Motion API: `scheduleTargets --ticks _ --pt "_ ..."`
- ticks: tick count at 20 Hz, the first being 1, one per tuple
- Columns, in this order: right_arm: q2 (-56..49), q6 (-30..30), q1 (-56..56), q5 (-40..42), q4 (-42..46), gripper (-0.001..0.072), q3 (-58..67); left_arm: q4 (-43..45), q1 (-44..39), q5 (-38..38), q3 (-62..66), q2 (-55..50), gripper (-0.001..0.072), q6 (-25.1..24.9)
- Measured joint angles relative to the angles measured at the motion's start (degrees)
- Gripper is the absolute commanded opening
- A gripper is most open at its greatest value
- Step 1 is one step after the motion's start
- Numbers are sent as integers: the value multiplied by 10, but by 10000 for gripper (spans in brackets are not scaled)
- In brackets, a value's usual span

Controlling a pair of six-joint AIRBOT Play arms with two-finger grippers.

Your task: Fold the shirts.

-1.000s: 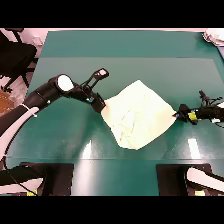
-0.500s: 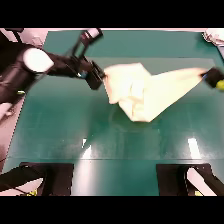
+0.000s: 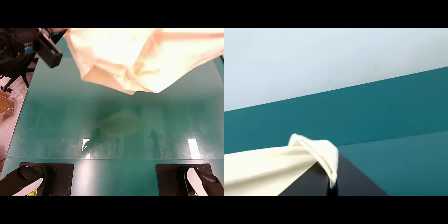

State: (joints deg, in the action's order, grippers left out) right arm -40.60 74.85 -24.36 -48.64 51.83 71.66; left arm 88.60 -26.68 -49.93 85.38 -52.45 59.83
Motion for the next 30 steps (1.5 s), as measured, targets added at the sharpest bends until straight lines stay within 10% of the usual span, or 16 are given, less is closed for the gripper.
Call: scheduleTargets --ticks 12,14,15,25,26,28,30 --pt "10 7 0 -40 52 21 -202 59 0 -59 -204 7 28 13" --pt "11 7 0 -34 56 21 -247 54 0 -41 -240 -4 448 2" --pt "10 7 -1 -28 58 22 -270 54 2 -37 -252 -12 490 -6" --pt "11 -6 1 83 54 27 -421 53 1 23 -283 -113 491 -34" --pt "11 -7 1 94 53 60 -428 61 5 12 -283 -118 491 -10" --pt "11 -9 1 111 53 559 -436 71 28 -18 -284 -120 492 51" --pt "11 -10 -1 119 54 621 -434 58 70 -57 -284 -113 493 110"
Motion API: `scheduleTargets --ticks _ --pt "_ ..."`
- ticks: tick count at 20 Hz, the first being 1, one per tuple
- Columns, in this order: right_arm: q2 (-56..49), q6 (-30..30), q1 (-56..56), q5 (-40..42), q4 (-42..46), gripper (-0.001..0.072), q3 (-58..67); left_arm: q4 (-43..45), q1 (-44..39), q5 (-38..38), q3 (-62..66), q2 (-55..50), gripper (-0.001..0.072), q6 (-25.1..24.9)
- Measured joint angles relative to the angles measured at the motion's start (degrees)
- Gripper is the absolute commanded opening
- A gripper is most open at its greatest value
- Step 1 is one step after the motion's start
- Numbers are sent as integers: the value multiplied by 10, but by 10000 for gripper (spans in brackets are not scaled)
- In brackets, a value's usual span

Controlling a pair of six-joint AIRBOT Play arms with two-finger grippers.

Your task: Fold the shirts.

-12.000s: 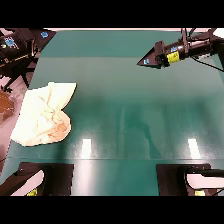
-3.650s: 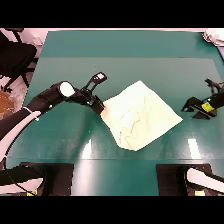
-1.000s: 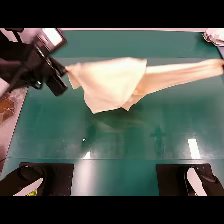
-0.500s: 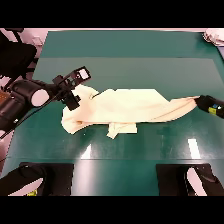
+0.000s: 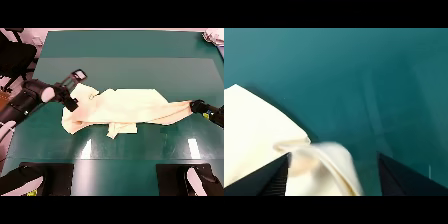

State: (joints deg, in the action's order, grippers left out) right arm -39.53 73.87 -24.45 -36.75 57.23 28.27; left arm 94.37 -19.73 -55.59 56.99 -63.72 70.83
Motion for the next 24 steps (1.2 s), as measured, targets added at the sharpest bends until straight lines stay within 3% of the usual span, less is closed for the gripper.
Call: scheduleTargets --ticks 7,12,17,24 --pt "0 3 -81 -16 10 621 98 -226 206 -111 -1 117 501 105" --pt "-21 8 -120 -19 9 621 158 -288 262 -204 -54 152 502 191" --pt "-87 10 -110 -55 1 621 211 -336 274 -166 -192 159 501 223" --pt "-166 10 -45 -91 -1 621 289 -356 276 -41 -315 160 499 237"
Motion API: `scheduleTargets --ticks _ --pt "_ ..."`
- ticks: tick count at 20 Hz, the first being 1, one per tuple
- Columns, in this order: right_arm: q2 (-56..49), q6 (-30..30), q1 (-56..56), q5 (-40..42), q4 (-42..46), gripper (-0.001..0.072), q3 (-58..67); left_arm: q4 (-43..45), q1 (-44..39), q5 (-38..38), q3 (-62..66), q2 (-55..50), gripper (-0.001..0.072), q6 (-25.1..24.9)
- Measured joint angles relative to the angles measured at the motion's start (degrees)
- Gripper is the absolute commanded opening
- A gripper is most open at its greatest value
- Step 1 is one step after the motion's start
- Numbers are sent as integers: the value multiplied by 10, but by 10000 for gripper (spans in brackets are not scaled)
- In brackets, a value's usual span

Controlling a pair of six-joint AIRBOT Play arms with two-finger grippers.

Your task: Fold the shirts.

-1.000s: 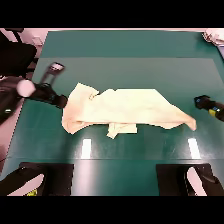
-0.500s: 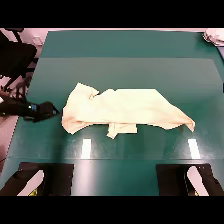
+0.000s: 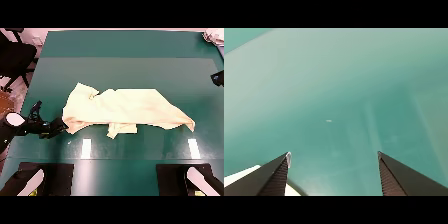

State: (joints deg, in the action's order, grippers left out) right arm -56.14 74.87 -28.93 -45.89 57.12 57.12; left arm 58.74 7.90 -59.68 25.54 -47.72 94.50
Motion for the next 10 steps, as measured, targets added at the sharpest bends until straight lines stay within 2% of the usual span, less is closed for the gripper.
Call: scheduleTargets --ticks 5,9,10 --pt "-28 0 35 -6 0 620 35 -15 0 68 -18 -13 499 1" --pt "-35 0 45 -10 0 620 44 -62 1 87 -21 -40 497 -41" --pt "-36 0 45 -10 0 620 45 -74 1 89 -21 -44 471 -53"
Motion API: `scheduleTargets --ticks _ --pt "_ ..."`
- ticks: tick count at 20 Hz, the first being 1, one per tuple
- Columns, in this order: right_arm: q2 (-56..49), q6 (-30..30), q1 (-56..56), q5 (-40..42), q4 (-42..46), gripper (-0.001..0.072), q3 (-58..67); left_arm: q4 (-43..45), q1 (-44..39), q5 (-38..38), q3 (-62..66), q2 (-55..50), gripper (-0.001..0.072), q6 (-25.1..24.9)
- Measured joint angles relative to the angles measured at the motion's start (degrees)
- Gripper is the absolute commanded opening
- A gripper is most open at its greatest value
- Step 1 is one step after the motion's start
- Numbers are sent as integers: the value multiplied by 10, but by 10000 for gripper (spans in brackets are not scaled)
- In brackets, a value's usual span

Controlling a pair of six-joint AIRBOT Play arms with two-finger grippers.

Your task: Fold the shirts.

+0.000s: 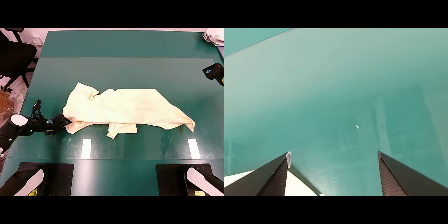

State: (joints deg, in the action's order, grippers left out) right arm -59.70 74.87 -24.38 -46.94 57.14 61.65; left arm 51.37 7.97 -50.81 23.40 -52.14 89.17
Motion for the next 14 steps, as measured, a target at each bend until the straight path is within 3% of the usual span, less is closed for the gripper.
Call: scheduleTargets --ticks 2,3,4,8,10,14 --pt "-1 0 1 -2 0 620 1 -12 0 0 -2 -5 251 -17" --pt "-1 0 2 -2 0 620 2 -14 0 -7 -3 -8 55 -23" --pt "-2 0 2 -2 0 620 2 -15 -1 -12 -3 -8 23 -30" --pt "-2 0 2 -2 0 619 2 -28 0 -17 5 -9 22 -51" --pt "-7 0 2 -5 0 572 3 -30 0 -25 20 -9 22 -69" --pt "-73 -21 2 -99 0 574 40 -28 -1 -52 69 -9 22 -94"
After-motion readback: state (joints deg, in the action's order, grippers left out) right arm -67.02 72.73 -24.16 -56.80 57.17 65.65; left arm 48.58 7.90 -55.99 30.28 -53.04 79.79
